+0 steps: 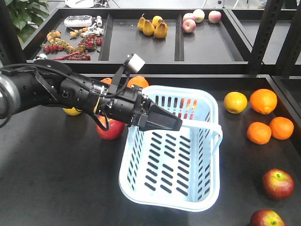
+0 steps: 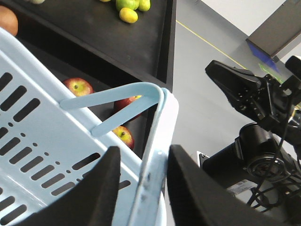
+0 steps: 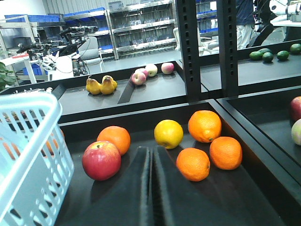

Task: Pick three apples into basket with both arms
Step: 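Lower the basket onto the table and open the left gripper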

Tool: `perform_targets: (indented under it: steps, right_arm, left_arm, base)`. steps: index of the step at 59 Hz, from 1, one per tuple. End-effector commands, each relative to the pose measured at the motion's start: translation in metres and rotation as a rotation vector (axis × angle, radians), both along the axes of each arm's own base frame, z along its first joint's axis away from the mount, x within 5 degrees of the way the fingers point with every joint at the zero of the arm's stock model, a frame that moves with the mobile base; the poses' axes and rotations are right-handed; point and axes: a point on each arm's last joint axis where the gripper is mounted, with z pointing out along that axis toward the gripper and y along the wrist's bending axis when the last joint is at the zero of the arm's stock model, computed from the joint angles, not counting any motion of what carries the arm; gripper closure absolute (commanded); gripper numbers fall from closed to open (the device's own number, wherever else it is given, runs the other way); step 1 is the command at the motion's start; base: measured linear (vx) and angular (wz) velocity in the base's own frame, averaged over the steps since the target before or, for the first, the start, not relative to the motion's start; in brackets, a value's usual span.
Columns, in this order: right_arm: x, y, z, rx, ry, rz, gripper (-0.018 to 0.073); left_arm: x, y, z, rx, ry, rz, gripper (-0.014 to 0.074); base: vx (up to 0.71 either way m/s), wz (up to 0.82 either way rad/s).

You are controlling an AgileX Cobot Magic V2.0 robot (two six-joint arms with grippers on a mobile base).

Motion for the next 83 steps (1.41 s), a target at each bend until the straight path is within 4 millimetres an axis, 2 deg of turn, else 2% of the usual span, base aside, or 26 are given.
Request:
perform_targets:
  steps: [1, 16, 38, 52, 69, 83]
  right_arm:
    - [0.000, 0.001, 0.003, -0.022, -0.071, 0.009, 0.0564]
    - [0.000, 0.001, 0.003, -0.022, -0.071, 0.009, 0.0564]
    - [0.000, 0.001, 0.003, -0.022, -0.071, 0.009, 0.0564]
    - [0.000, 0.001, 0.003, -0.022, -0.071, 0.009, 0.0564]
    - [0.000, 0.001, 0.003, -0.022, -0.071, 0.009, 0.0564]
    - [0.000, 0.001, 0.003, -0.022, -0.071, 0.009, 0.0564]
  left_arm:
    - [-0.006, -0.002, 0.029, -0.067, -0.049, -0.013, 0.0602]
    - [0.000, -0.003, 0.015, -0.034, -0.032, -0.004, 0.0602]
    - [0.000, -0.002, 0.013, -0.001, -0.045, -0.007, 0.0567]
    - [0.002, -0.002, 0.012, 0.005, -0.025, 0.016, 0.0458]
    - [0.002, -0.002, 0.012, 0.008, -0.004, 0.028, 0.0242]
    - [0.003, -0.002, 0.012, 0.002, 0.015, 0.038, 0.0197]
  base:
    - [0.00, 0.00]
    - [0.00, 0.00]
    - [0.00, 0.00]
    - [0.00, 0.00]
    - [0.00, 0.00]
    - [0.00, 0.00]
